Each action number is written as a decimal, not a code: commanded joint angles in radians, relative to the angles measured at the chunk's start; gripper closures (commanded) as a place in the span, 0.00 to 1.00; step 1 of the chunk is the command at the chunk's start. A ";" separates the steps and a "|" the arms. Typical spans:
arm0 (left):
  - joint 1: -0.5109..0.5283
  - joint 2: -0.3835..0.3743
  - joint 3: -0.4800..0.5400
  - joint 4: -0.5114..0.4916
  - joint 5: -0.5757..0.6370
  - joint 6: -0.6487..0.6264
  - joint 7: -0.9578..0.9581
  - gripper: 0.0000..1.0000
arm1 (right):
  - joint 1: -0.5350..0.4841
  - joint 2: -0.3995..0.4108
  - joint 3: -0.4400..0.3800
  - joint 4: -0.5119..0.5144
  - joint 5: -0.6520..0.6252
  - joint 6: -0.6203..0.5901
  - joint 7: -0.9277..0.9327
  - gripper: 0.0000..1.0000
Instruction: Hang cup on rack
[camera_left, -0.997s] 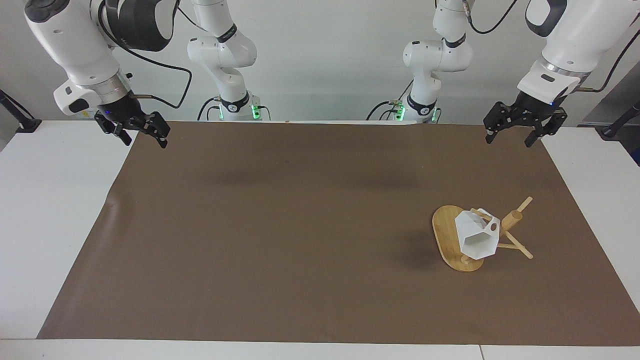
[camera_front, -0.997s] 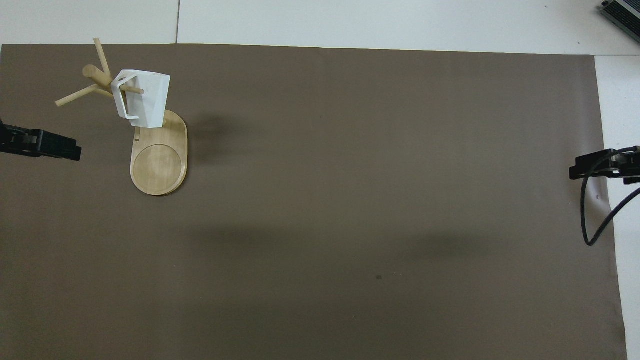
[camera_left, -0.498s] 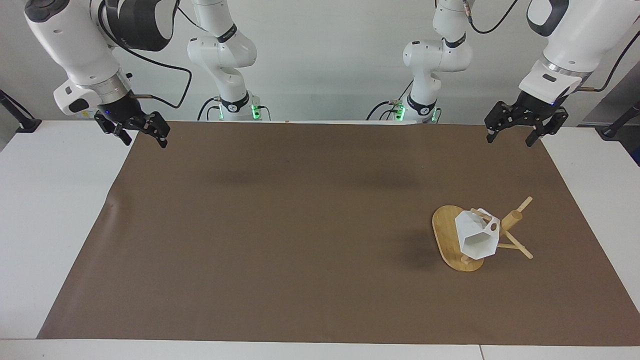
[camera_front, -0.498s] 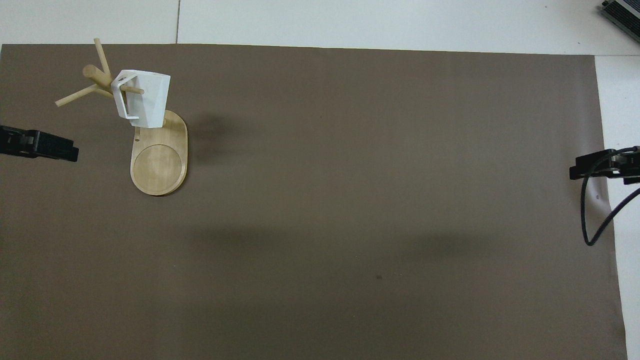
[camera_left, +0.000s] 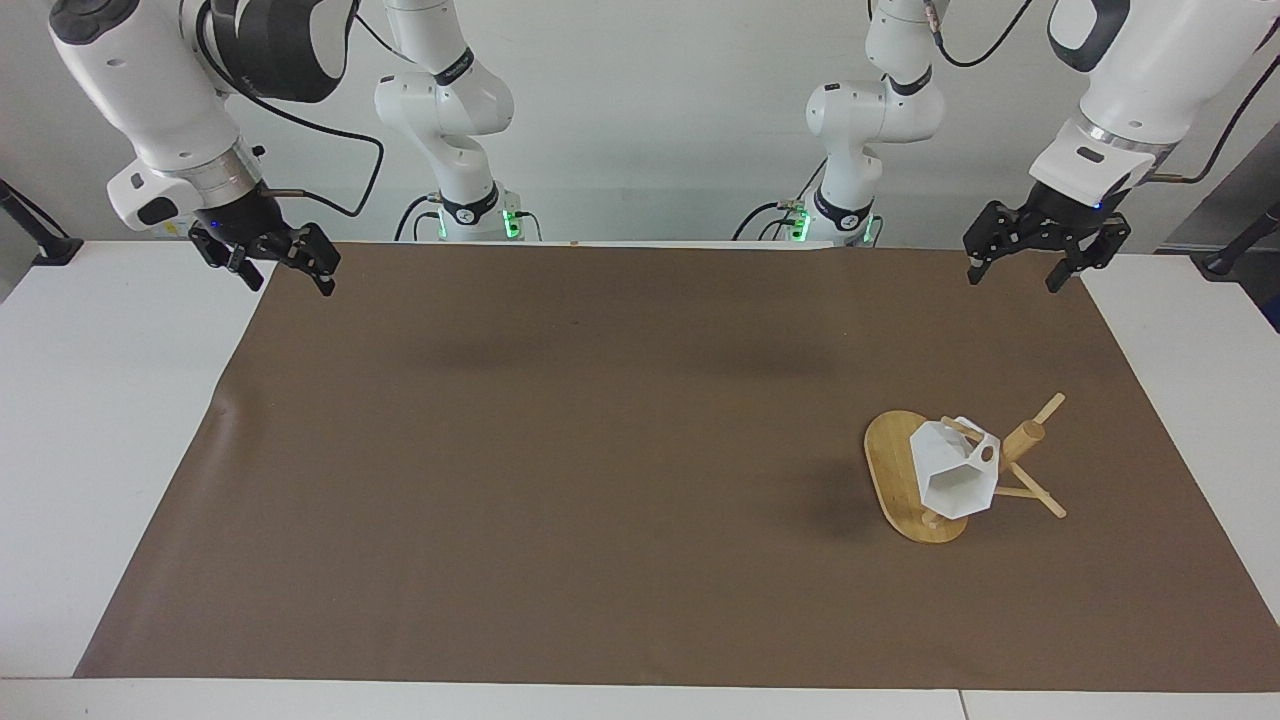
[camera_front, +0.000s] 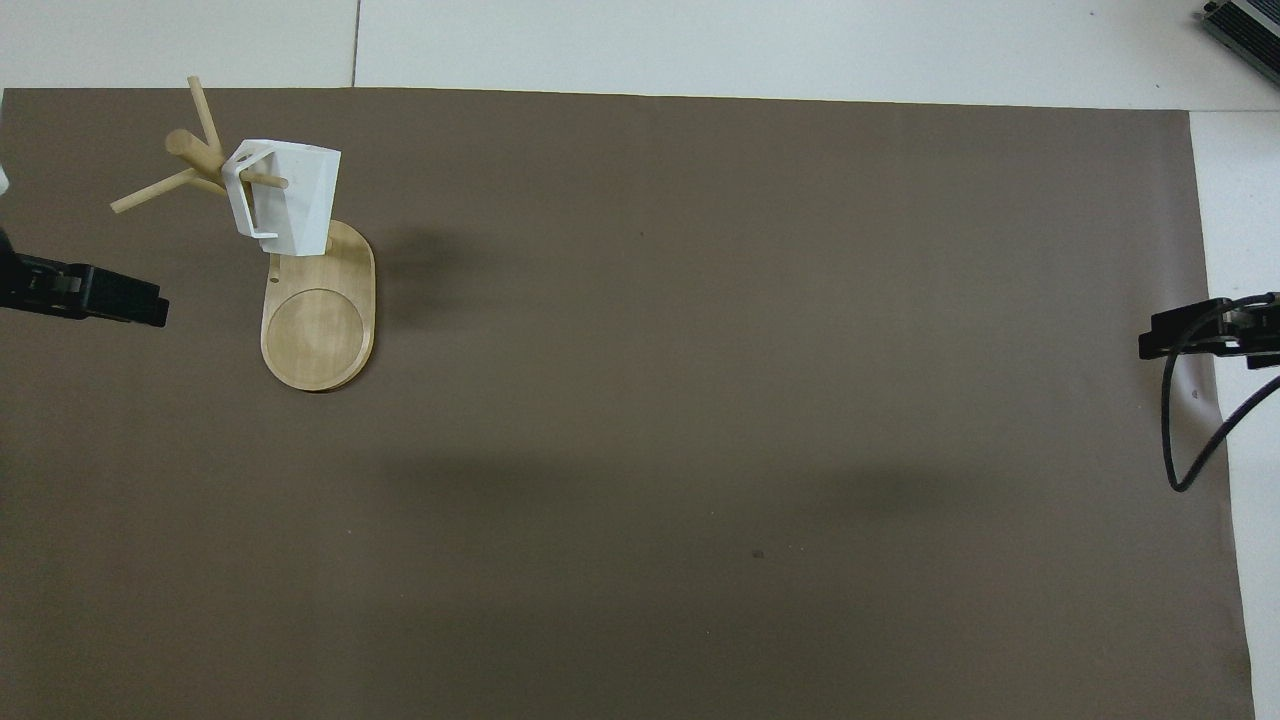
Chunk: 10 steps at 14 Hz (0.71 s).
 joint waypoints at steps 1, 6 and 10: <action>0.019 -0.005 -0.017 0.021 0.019 -0.030 0.010 0.00 | 0.008 -0.027 -0.008 -0.028 -0.007 0.006 -0.019 0.00; 0.018 -0.007 -0.017 0.016 0.039 -0.030 0.008 0.00 | 0.008 -0.027 -0.008 -0.028 -0.007 0.006 -0.019 0.00; 0.007 -0.015 -0.017 0.016 0.094 -0.030 -0.002 0.00 | 0.008 -0.027 -0.008 -0.028 -0.007 0.006 -0.019 0.00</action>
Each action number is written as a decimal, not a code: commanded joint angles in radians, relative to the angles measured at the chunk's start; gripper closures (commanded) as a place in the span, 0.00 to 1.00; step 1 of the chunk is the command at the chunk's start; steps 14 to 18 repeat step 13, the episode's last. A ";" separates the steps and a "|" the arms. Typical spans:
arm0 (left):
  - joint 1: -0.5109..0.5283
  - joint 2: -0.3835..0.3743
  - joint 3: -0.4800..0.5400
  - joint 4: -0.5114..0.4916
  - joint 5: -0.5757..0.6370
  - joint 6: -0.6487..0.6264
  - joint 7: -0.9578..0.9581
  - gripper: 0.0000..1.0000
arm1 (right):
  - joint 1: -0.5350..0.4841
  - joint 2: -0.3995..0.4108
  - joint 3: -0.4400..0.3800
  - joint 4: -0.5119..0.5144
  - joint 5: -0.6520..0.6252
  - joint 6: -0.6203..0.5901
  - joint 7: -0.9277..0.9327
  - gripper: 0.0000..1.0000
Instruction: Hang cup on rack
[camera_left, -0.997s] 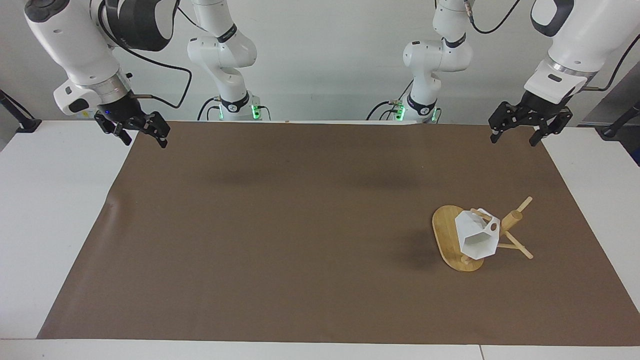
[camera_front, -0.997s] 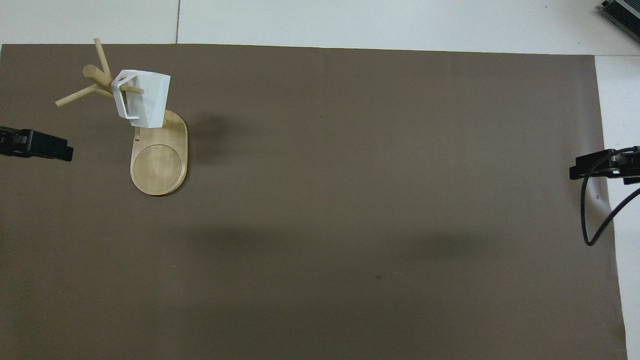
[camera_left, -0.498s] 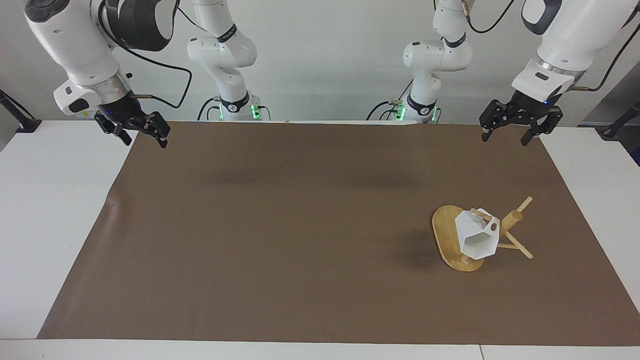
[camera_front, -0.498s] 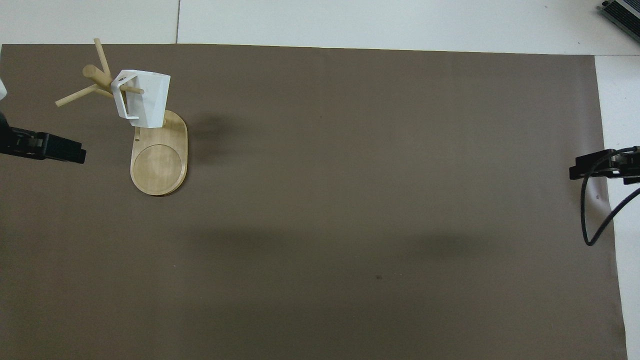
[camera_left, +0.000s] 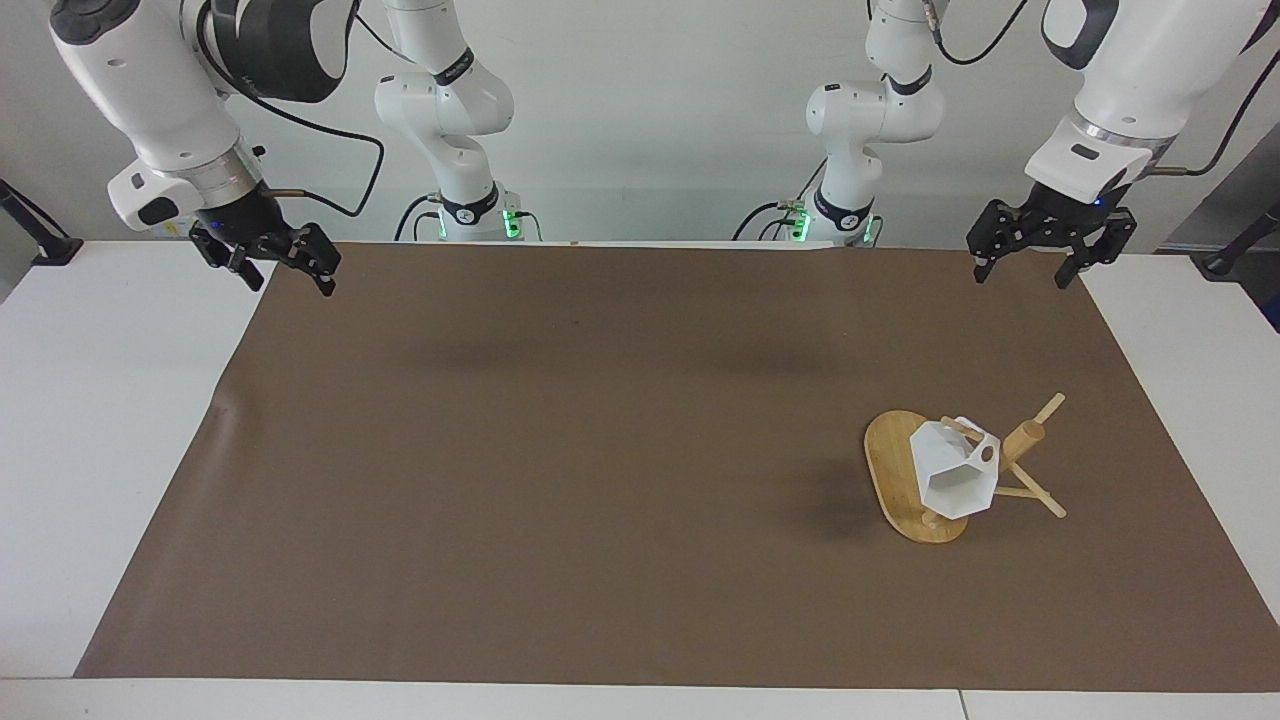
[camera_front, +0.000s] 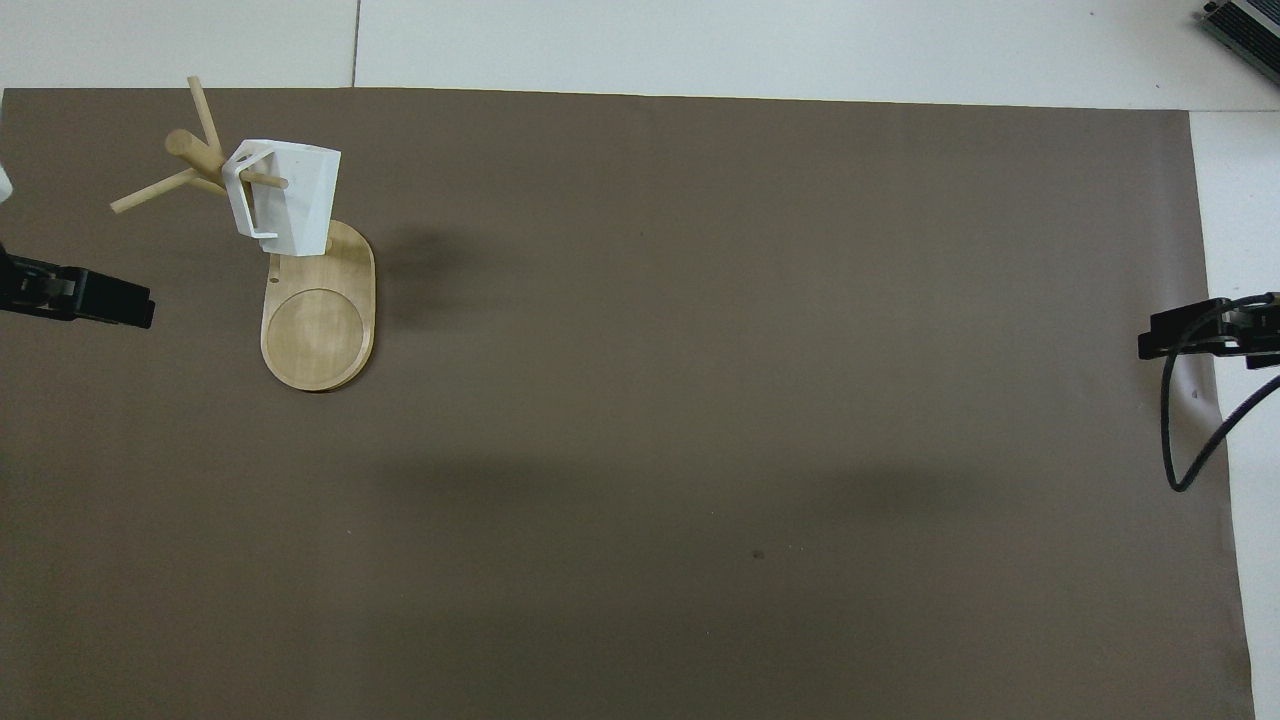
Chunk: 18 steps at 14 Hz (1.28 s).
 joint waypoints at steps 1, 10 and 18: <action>0.006 -0.013 -0.010 0.013 0.025 -0.026 -0.007 0.00 | 0.007 -0.027 -0.008 -0.028 -0.007 0.006 -0.019 0.00; 0.011 -0.012 -0.020 0.016 0.011 -0.022 -0.128 0.00 | 0.007 -0.027 -0.009 -0.028 -0.007 0.006 -0.019 0.00; 0.008 -0.012 -0.019 0.014 0.012 -0.022 -0.127 0.00 | 0.007 -0.027 -0.008 -0.028 -0.007 0.006 -0.019 0.00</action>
